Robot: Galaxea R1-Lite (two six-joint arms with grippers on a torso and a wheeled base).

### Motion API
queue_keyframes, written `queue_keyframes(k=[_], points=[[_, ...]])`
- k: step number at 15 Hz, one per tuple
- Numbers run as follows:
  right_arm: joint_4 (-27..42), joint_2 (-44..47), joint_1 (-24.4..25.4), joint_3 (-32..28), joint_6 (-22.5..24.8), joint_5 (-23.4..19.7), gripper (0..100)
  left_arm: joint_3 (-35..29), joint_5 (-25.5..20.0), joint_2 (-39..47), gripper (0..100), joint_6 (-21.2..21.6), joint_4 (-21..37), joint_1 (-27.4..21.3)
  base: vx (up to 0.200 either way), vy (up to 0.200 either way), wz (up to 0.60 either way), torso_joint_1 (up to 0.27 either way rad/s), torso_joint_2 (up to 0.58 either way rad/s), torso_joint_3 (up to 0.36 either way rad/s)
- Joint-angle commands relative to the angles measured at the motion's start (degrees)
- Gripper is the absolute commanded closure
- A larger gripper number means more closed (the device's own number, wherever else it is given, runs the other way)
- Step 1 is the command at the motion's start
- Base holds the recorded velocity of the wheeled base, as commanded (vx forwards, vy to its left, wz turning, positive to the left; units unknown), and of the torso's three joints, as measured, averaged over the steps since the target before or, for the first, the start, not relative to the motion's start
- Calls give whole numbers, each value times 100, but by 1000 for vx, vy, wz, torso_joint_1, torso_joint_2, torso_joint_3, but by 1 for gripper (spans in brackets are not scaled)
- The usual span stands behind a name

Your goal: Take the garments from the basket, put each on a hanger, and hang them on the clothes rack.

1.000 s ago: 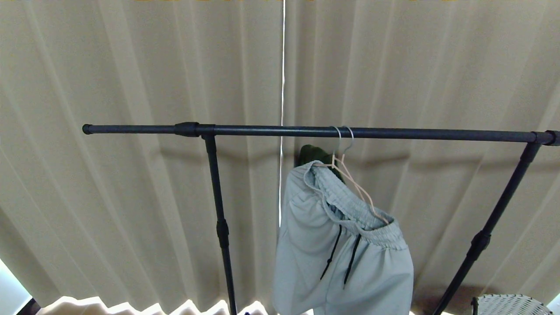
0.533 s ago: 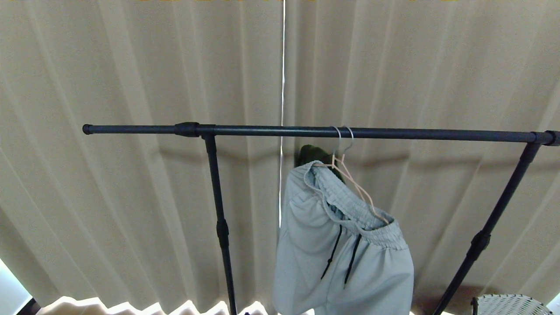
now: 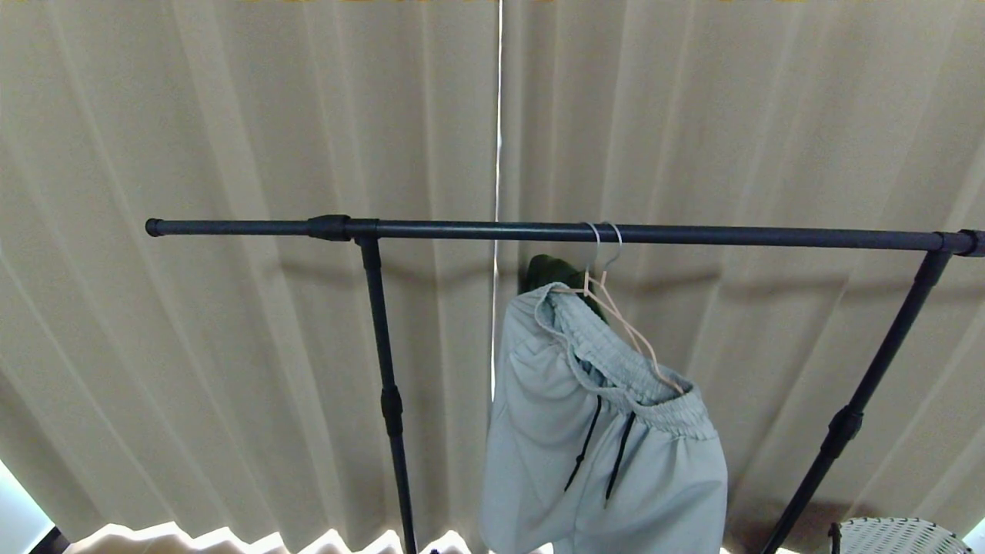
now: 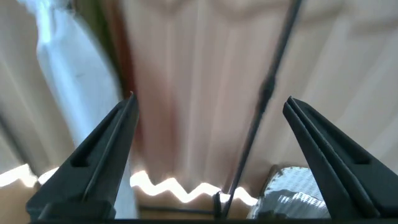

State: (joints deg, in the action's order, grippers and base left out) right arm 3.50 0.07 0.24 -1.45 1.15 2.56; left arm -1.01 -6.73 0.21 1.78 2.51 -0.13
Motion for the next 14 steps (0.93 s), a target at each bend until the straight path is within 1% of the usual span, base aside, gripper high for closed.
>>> queue_keyframes(k=[1,5,14], points=[[-16,-7,2,22,-53,25,0,5,-4,-21,0,51,-5,-4,0,0,0,0,0,0],[-16,-7,2,22,-176,8,0,13,-4,-21,0,24,-23,5,0,0,0,0,0,0],[-16,-7,2,13,-202,8,0,13,-4,-21,0,24,-23,5,0,0,0,0,0,0]])
